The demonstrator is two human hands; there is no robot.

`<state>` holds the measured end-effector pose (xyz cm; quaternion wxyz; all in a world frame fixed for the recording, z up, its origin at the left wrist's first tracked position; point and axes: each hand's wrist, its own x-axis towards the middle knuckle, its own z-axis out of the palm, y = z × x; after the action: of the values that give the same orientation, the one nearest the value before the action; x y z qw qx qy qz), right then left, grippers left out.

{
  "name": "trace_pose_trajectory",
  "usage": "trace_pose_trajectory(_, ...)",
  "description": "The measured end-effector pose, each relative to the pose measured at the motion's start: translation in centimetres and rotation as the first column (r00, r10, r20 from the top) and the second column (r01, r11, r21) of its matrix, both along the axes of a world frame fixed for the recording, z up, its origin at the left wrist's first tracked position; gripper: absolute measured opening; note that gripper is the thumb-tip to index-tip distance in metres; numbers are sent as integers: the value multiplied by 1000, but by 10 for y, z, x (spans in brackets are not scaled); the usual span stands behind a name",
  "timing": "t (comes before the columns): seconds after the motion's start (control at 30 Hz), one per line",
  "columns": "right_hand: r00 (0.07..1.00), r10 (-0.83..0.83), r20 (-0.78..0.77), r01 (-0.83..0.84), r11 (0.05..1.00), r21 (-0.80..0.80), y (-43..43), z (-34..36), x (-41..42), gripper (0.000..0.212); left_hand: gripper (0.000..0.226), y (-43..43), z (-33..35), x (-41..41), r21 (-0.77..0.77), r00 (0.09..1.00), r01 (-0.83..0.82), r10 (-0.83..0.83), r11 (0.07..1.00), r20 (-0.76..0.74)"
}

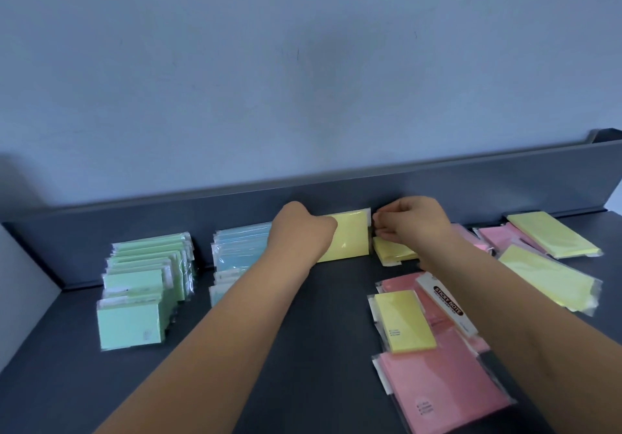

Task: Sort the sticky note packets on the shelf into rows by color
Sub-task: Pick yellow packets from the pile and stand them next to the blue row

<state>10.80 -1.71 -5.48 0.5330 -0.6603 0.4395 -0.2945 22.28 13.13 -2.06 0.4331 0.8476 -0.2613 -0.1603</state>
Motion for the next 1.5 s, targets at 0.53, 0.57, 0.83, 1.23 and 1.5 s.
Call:
trace_pose_trajectory(0.53,998,25,-61,-31,994,-100,7,12,-5,13,26,11,4,-22,12,995,50,-51,999,90)
trace_pose_trajectory(0.57,997,18,-76,-27,993,-118,8,14,-5,15,31,12,3,-23,38,982,70,-75,997,172)
trace_pose_trajectory(0.83,935,-22,-354,-172,846,-505,44,38,-18,34,56,29,-10,-32,276,737,83,-246,958,630)
trace_pose_trajectory(1.23,808,-86,-583,-387,669,-634,78,31,-70,75,82,59,7,-52,409,760,56,-304,911,574)
trace_pose_trajectory(1.5,857,-16,-514,-374,668,-644,47,28,-139,68,79,24,0,-121,378,804,22,-241,926,544)
